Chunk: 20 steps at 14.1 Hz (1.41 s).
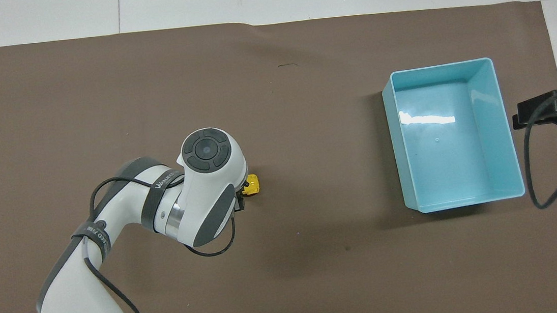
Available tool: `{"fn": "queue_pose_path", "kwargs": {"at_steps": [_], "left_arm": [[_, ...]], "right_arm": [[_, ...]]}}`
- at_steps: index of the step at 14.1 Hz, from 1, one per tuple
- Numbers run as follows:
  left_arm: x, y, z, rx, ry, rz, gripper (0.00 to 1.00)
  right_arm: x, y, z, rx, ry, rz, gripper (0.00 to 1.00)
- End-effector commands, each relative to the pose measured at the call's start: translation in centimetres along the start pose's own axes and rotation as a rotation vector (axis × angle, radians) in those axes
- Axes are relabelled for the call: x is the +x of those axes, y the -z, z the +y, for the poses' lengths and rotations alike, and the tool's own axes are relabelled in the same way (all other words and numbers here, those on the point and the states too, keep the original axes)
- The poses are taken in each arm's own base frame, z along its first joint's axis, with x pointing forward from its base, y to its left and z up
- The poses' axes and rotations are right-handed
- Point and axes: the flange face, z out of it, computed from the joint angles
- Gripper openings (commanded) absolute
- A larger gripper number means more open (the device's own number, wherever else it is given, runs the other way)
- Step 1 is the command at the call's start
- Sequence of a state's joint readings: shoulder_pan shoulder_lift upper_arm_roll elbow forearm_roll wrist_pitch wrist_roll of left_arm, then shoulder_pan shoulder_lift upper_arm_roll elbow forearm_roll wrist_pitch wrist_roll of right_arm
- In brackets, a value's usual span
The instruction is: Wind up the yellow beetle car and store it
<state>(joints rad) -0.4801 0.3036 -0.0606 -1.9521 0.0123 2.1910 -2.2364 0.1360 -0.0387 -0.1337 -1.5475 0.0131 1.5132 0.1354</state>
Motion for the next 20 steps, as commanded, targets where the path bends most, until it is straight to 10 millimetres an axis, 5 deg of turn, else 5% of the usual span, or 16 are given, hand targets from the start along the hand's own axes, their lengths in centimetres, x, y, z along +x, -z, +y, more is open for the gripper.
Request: {"fn": "queue_pose_path", "kwargs": {"at_steps": [1,2,3,4,10,20], "left_arm": [[3.5,-4.3,2.8,-0.035,0.000,0.051,0.15],[3.5,-4.4,2.8,-0.034,-0.001,0.053,0.17],[3.4,-4.3,2.8,-0.036,-0.002,0.052,0.31],[3.2,-3.9,2.9,-0.037,-0.016,0.061,0.99],[2.6,6.3,4.1,-0.073,-0.018,0.067,1.00],[4.0,6.8,5.3,-0.084,0.005,0.057,1.00]], "right_arm": [[0.0,0.2,0.3,0.008,0.020,-0.001,1.00],[0.0,0.2,0.3,0.008,0.020,-0.001,1.00],[0.1,0.2,0.4,0.008,0.019,-0.001,1.00],[0.0,0.2,0.3,0.008,0.020,-0.001,1.00],[0.0,0.2,0.3,0.008,0.020,-0.001,1.00],[0.0,0.2,0.3,0.008,0.020,-0.001,1.00]]}}
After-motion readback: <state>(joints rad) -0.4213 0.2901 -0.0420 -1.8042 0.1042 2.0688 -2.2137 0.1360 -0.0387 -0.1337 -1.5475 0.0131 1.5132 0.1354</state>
